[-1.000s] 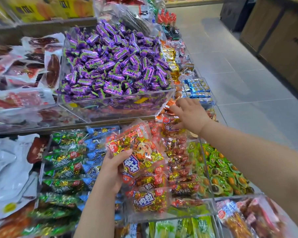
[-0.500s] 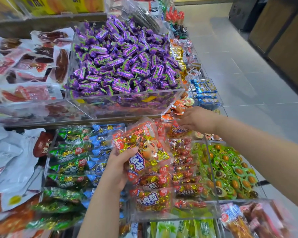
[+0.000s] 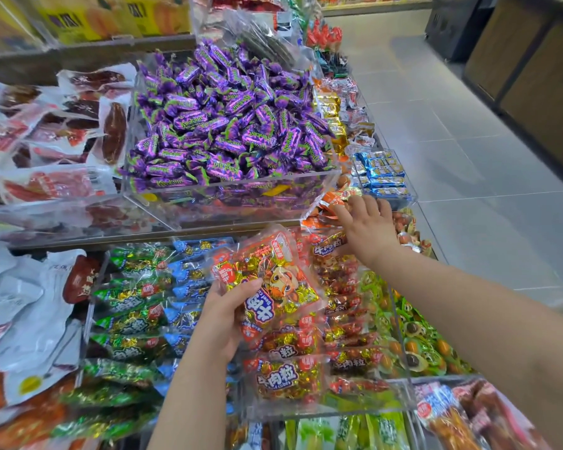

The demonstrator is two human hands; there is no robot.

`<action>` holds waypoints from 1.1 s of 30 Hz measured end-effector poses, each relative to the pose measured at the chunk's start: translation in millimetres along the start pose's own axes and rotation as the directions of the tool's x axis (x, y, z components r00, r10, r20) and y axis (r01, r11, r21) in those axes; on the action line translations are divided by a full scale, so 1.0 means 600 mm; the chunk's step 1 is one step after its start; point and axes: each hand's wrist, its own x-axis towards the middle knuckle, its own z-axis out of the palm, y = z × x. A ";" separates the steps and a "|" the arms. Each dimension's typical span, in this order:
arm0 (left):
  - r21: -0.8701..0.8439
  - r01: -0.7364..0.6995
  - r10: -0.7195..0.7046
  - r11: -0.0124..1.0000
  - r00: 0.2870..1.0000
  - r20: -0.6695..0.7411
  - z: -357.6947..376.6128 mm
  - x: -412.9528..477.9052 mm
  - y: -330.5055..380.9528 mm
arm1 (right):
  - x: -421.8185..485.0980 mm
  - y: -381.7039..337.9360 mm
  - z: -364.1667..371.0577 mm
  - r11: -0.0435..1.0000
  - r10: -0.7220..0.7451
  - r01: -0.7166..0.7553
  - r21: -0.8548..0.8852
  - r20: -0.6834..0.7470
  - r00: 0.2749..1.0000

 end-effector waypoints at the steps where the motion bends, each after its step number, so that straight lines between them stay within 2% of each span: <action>1: 0.012 -0.001 0.001 1.000 1.000 -0.002 0.002 0.000 0.001 | 0.004 -0.006 -0.002 1.000 0.019 -0.019 0.010 0.021 1.000; 4: 0.047 -0.006 0.005 0.999 1.000 0.009 0.010 -0.004 0.005 | -0.005 -0.023 -0.026 0.996 0.050 -0.061 0.070 0.150 0.987; 6: 0.044 -0.012 0.011 0.999 1.000 0.018 0.014 -0.010 0.007 | -0.030 -0.026 -0.059 0.957 0.047 -0.078 0.278 0.115 0.992; 7: 0.038 -0.020 0.019 0.999 1.000 0.024 0.017 -0.014 0.007 | -0.048 -0.028 -0.077 0.858 0.073 -0.096 0.505 0.064 0.995; 8: 0.028 -0.028 0.027 0.999 0.999 0.031 0.020 -0.017 0.007 | -0.069 -0.032 -0.100 0.640 0.108 -0.128 0.758 0.076 0.991; 9: 0.015 -0.031 0.031 0.999 0.999 0.040 0.024 -0.020 0.005 | -0.095 -0.042 -0.124 0.358 0.086 -0.174 0.918 0.153 0.984; 10: 0.002 -0.027 0.027 1.000 0.998 0.051 0.029 -0.023 0.003 | -0.122 -0.054 -0.143 0.151 0.025 -0.208 0.966 0.207 0.978; 11: -0.007 -0.018 0.019 1.000 0.998 0.064 0.035 -0.027 0.001 | -0.146 -0.066 -0.156 0.098 -0.042 -0.202 0.975 0.206 0.978; 13: 0.002 -0.006 0.005 1.000 0.998 0.070 0.045 -0.037 -0.002 | -0.181 -0.088 -0.162 0.159 -0.102 -0.175 0.972 0.192 0.976; 14: 0.014 -0.007 0.006 1.000 0.998 0.061 0.046 -0.040 -0.003 | -0.190 -0.093 -0.159 0.136 -0.096 -0.197 0.971 0.211 0.973; 16: 0.032 -0.004 0.003 0.999 0.999 0.038 0.045 -0.047 -0.006 | -0.199 -0.095 -0.149 -0.001 -0.087 -0.271 0.963 0.270 0.959; 18: 0.048 0.004 -0.005 0.999 1.000 0.015 0.040 -0.054 -0.009 | -0.206 -0.092 -0.142 -0.189 -0.090 -0.366 0.911 0.355 0.930; 20: 0.031 0.000 0.000 1.000 1.000 0.009 0.036 -0.060 -0.012 | -0.212 -0.094 -0.137 -0.352 -0.069 -0.398 0.847 0.401 0.913; 23: -0.029 0.026 -0.026 0.999 1.000 0.007 0.037 -0.067 -0.015 | -0.223 -0.102 -0.139 -0.468 0.051 -0.352 0.811 0.422 0.905; 26: -0.048 0.025 -0.029 0.999 0.996 -0.085 0.040 -0.071 -0.017 | -0.231 -0.105 -0.142 -0.484 0.275 -0.282 0.828 0.450 0.850; 27: -0.049 0.015 -0.020 0.999 0.994 -0.109 0.039 -0.072 -0.016 | -0.232 -0.104 -0.141 -0.474 0.325 -0.282 0.834 0.463 0.824; 28: -0.039 -0.004 -0.001 0.999 0.992 -0.122 0.037 -0.074 -0.015 | -0.233 -0.103 -0.137 -0.422 0.354 -0.306 0.853 0.466 0.811; 29: -0.015 -0.030 0.027 0.999 0.992 -0.126 0.035 -0.076 -0.013 | -0.236 -0.102 -0.135 -0.304 0.368 -0.342 0.889 0.441 0.819; 31: 0.063 -0.068 0.075 0.996 0.991 -0.109 0.033 -0.079 -0.007 | -0.241 -0.100 -0.133 0.073 0.340 -0.355 0.932 0.311 0.887; 33: 0.147 -0.094 0.105 0.985 0.992 -0.070 0.033 -0.083 0.001 | -0.238 -0.094 -0.132 0.440 0.252 -0.235 0.867 0.132 0.959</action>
